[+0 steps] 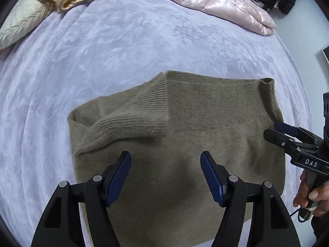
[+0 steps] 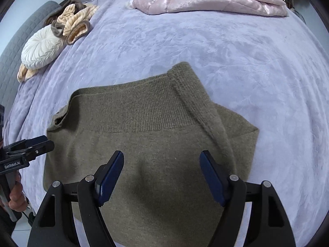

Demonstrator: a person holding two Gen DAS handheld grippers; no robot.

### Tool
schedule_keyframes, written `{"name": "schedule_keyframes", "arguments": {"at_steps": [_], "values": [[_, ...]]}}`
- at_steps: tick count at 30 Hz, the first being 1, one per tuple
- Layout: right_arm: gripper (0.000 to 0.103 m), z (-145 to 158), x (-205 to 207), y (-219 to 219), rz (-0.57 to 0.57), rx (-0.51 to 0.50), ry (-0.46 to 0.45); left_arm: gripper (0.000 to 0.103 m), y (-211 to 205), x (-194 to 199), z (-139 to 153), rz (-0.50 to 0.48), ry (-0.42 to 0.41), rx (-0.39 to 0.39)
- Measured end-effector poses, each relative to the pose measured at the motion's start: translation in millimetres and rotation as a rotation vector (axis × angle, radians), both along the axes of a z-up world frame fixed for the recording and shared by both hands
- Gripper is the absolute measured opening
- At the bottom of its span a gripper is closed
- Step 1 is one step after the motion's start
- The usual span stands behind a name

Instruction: Fold small clothes

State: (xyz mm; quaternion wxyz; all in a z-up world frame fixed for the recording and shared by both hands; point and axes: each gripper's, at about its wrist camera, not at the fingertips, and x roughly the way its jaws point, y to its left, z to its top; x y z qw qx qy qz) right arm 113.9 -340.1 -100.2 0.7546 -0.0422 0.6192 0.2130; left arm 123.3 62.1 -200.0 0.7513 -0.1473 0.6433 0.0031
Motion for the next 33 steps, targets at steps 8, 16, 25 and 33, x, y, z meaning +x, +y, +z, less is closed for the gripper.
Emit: {"name": "schedule_keyframes", "arguments": {"at_steps": [8, 16, 25, 33], "values": [[0.079, -25.8, 27.7, 25.6, 0.038, -0.027, 0.001, 0.07, 24.3, 21.5, -27.1, 0.104, 0.039, 0.08], [0.079, -31.5, 60.4, -18.9, -0.118, -0.143, -0.056, 0.07, 131.8, -1.8, -8.1, 0.485, -0.037, -0.031], [0.079, -4.8, 27.3, -10.5, -0.072, -0.093, -0.118, 0.07, 63.7, -36.1, 5.7, 0.252, -0.034, 0.008], [0.079, -27.4, -13.7, 41.2, 0.127, -0.132, -0.048, 0.07, -11.0, -69.3, -25.0, -0.012, 0.035, 0.192]]}}
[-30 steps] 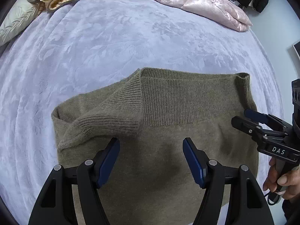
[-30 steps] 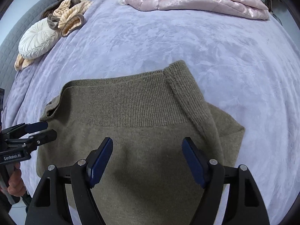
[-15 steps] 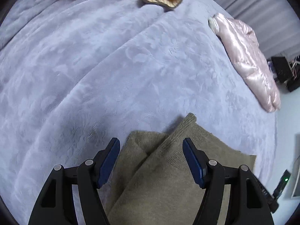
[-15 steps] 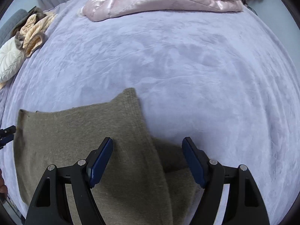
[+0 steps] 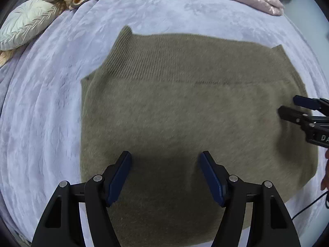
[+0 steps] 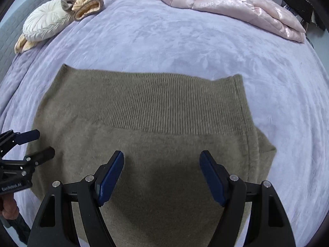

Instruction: Fold small clothes

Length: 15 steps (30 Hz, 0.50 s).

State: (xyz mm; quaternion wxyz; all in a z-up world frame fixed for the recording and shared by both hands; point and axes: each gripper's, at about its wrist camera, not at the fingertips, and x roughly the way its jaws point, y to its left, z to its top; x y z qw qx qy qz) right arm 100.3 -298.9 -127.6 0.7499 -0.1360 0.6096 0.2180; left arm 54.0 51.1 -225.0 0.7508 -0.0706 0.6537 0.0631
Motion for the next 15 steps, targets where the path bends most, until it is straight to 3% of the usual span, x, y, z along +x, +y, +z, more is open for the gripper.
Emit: {"name": "schedule_keyframes", "arguments": {"at_steps": [7, 11, 15], "values": [[0.081, -18.3, -28.1, -55.9, 0.004, -0.134, -0.022, 0.071, 23.9, -50.2, 1.9, -0.023, -0.012, 0.013], [0.082, -9.5, -33.3, -95.5, -0.095, -0.149, -0.004, 0.07, 27.4, -62.9, 14.1, 0.017, 0.005, 0.018], [0.082, 12.7, -53.5, -93.5, -0.125, -0.109, -0.035, 0.07, 4.5, -74.3, 34.8, 0.035, -0.041, -0.032]]}}
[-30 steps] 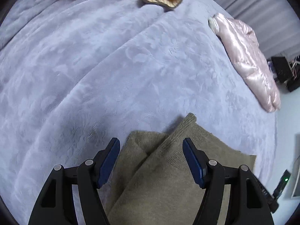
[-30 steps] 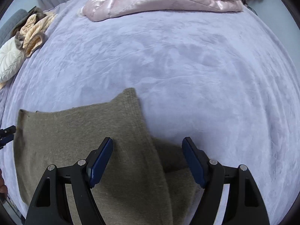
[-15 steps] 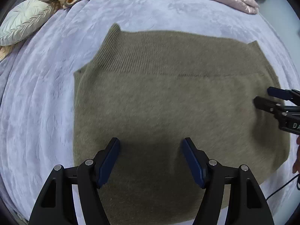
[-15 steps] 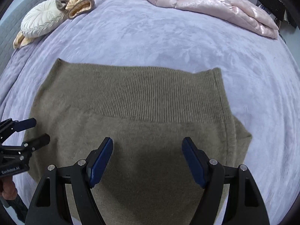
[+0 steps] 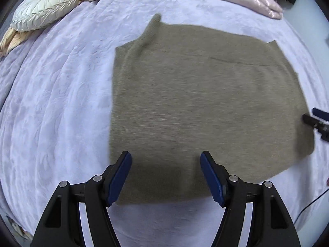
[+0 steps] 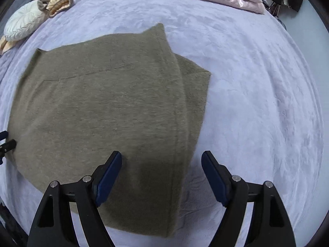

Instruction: Fold small clothes

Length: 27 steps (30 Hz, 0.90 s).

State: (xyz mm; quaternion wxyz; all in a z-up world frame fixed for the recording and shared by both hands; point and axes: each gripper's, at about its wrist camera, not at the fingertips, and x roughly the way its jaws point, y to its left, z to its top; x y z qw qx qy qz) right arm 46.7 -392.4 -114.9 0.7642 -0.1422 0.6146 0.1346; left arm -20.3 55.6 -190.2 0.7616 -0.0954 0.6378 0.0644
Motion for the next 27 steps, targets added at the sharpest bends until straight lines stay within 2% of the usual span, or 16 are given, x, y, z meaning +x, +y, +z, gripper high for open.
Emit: {"name": "schedule_keyframes", "arguments": {"at_steps": [2, 5, 6, 8, 10, 13, 19, 23, 27], "values": [[0.082, 7.6, -18.6, 19.8, 0.047, 0.027, -0.018, 0.07, -16.1, -3.2, -0.4, -0.021, 0.003, 0.016], [0.082, 1.8, -44.9, 53.0, 0.13, 0.037, 0.009, 0.07, -22.8, -11.6, -19.2, -0.007, 0.061, 0.051], [0.082, -3.0, -51.1, 61.8, 0.149, 0.037, 0.029, 0.07, -17.1, -16.5, -27.0, 0.022, 0.09, 0.042], [0.082, -18.2, -62.4, 67.6, 0.169, 0.013, 0.067, 0.07, 1.1, -29.5, -34.8, 0.108, 0.119, -0.024], [0.082, -28.8, -66.1, 58.4, 0.157, -0.014, 0.08, 0.07, 12.0, -40.9, -25.8, 0.161, 0.1, -0.085], [0.082, -28.9, -61.1, 28.5, 0.069, 0.032, 0.126, 0.07, 18.5, -54.0, -5.6, 0.184, 0.071, -0.08], [0.083, 0.3, -56.6, -10.8, -0.03, 0.034, 0.114, 0.071, 38.9, -66.9, 18.7, 0.261, 0.031, -0.107], [0.083, 16.6, -56.1, -5.0, -0.029, 0.05, 0.104, 0.071, 50.1, -68.5, 16.3, 0.286, 0.045, -0.068], [0.083, 26.5, -52.1, 26.5, 0.006, 0.083, 0.103, 0.071, 70.6, -68.4, 9.8, 0.299, 0.047, -0.052]]}}
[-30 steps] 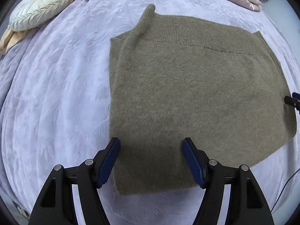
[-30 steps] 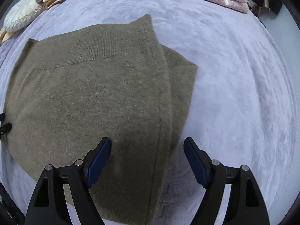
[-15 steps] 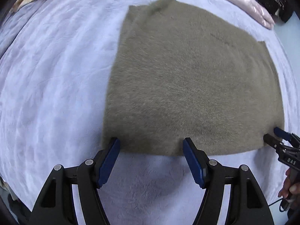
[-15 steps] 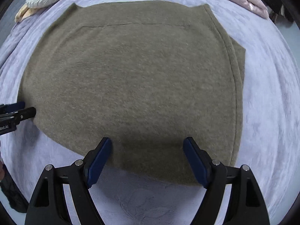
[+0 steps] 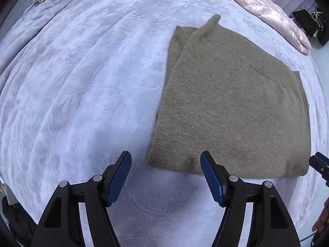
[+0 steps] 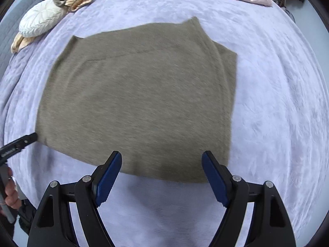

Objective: Fold small clothes
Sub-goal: 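Close the left gripper on a folded sweater corner and tug it straight, then open the left gripper and withdraw both grippers from the sweater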

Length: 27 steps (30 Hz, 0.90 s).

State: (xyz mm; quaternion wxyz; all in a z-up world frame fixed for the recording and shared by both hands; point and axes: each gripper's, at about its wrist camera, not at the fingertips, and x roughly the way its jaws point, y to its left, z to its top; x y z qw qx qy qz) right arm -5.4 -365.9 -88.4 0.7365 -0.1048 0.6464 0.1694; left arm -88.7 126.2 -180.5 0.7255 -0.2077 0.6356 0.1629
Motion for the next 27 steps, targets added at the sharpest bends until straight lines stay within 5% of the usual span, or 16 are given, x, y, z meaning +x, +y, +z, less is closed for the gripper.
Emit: {"name": "schedule_keyframes", "arguments": {"at_steps": [2, 3, 4, 5, 11, 15, 17, 20, 23, 24, 25, 26, 27], "values": [[0.083, 9.7, 3.2, 5.0, 0.031, 0.016, -0.004, 0.07, 6.5, -0.4, 0.3, 0.007, 0.003, -0.005], [0.083, 12.2, 6.4, 21.9, 0.046, 0.022, -0.004, 0.046, 7.8, -0.5, 5.0, 0.007, -0.032, 0.01], [0.083, 16.4, 0.7, 23.2, 0.057, 0.027, -0.006, 0.007, 9.0, -0.8, 8.0, 0.001, -0.061, 0.021], [0.083, 20.0, -1.2, 31.3, 0.068, 0.031, -0.007, 0.003, 11.8, -0.7, 6.5, -0.001, -0.06, -0.006], [0.083, 25.9, -6.4, 66.7, 0.1, 0.045, 0.013, 0.004, 16.7, 0.9, -19.7, 0.011, 0.042, -0.13], [0.083, 19.3, -0.7, 104.3, 0.141, 0.039, 0.02, 0.004, 24.9, -0.1, -18.5, 0.0, 0.008, -0.239], [0.083, 15.6, 2.1, 123.3, 0.169, 0.037, 0.02, 0.004, 27.8, -6.9, -5.7, -0.015, -0.04, -0.374], [0.083, 16.7, 4.2, 144.3, 0.189, 0.051, 0.018, 0.001, 21.9, -26.4, 45.8, -0.088, -0.244, -0.343], [0.083, 17.1, 4.9, 163.7, 0.202, 0.07, 0.011, 0.001, 36.3, -49.0, 69.4, 0.045, -0.414, -0.317], [0.083, 16.7, 4.1, 167.9, 0.207, 0.07, 0.01, 0.013, 42.4, -53.6, 70.3, 0.102, -0.451, -0.307], [0.083, 15.5, 3.2, 171.3, 0.21, 0.066, 0.01, 0.067, 49.3, -54.4, 68.5, 0.147, -0.457, -0.275], [0.083, 13.8, 2.2, 173.9, 0.212, 0.061, 0.012, 0.099, 54.7, -52.5, 64.0, 0.173, -0.406, -0.222], [0.083, 13.2, 1.5, 174.9, 0.212, 0.057, 0.016, 0.1, 61.4, -52.9, 60.4, 0.204, -0.403, -0.175]]}}
